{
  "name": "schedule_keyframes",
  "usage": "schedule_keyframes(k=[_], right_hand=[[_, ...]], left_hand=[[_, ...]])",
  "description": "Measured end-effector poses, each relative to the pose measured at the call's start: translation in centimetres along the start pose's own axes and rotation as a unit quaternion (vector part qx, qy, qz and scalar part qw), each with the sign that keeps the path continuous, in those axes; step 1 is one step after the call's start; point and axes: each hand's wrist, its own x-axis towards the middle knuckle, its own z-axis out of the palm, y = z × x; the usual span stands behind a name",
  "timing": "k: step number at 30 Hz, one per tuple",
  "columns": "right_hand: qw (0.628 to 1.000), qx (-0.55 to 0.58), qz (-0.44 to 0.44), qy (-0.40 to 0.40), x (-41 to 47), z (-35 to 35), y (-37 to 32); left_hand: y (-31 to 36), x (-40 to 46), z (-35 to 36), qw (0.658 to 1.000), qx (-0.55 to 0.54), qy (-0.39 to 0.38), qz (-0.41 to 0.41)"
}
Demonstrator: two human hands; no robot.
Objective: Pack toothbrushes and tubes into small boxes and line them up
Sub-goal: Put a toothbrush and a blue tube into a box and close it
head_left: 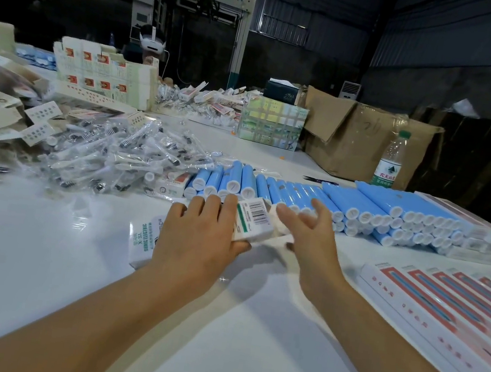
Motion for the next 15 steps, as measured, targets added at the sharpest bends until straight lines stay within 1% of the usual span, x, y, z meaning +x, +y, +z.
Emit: schedule_keyframes(k=[1, 2, 3, 4, 5, 7, 8, 9, 10, 11, 12, 13, 14, 15], right_hand=[[0.983, 0.137, 0.1, -0.066, 0.0, 0.1, 0.1], [0.949, 0.235, 0.178, -0.116, -0.2, 0.3, 0.1], [0.923, 0.287, 0.211, -0.145, -0.3, 0.3, 0.1], [0.918, 0.297, 0.208, -0.159, -0.3, 0.4, 0.2], [0.927, 0.285, 0.187, -0.154, -0.2, 0.5, 0.3], [0.963, 0.214, 0.115, -0.118, -0.3, 0.8, 0.8], [0.984, 0.136, 0.063, -0.101, -0.5, 1.0, 1.0], [0.997, 0.009, -0.005, -0.078, -0.8, 1.3, 1.2], [0.987, -0.133, -0.075, -0.057, -1.1, 1.4, 1.6], [0.961, -0.238, -0.137, -0.044, -1.4, 1.8, 2.0], [0.937, -0.298, -0.176, -0.038, -1.6, 2.1, 2.3], [0.928, -0.318, -0.191, -0.03, -1.6, 2.3, 2.7], [0.926, -0.32, -0.198, -0.027, -1.6, 2.4, 2.8], [0.933, -0.301, -0.195, -0.033, -1.8, 2.4, 2.7]], left_hand=[[0.1, -0.1, -0.1, 1.0, 0.001, -0.001, 0.008], [0.2, -0.3, -0.1, 1.0, 0.004, -0.002, 0.018], [0.4, -0.4, -0.2, 1.0, 0.006, -0.004, 0.025], [0.5, -0.5, -0.2, 0.999, 0.008, -0.007, 0.03], [0.5, -0.5, -0.2, 0.999, 0.009, -0.01, 0.032], [0.6, -0.5, -0.1, 0.999, 0.012, -0.015, 0.037], [0.7, -0.6, 0.0, 0.999, 0.014, -0.018, 0.041], [0.9, -0.7, 0.0, 0.999, 0.017, -0.022, 0.045], [1.0, -0.8, -0.1, 0.998, 0.024, -0.024, 0.05], [1.2, -0.9, -0.2, 0.998, 0.029, -0.022, 0.049], [1.3, -0.9, -0.3, 0.998, 0.035, -0.017, 0.047], [1.5, -1.0, -0.5, 0.998, 0.039, -0.019, 0.045], [1.6, -1.0, -0.6, 0.998, 0.041, -0.024, 0.046], [1.7, -1.1, -0.6, 0.998, 0.041, -0.03, 0.049]])
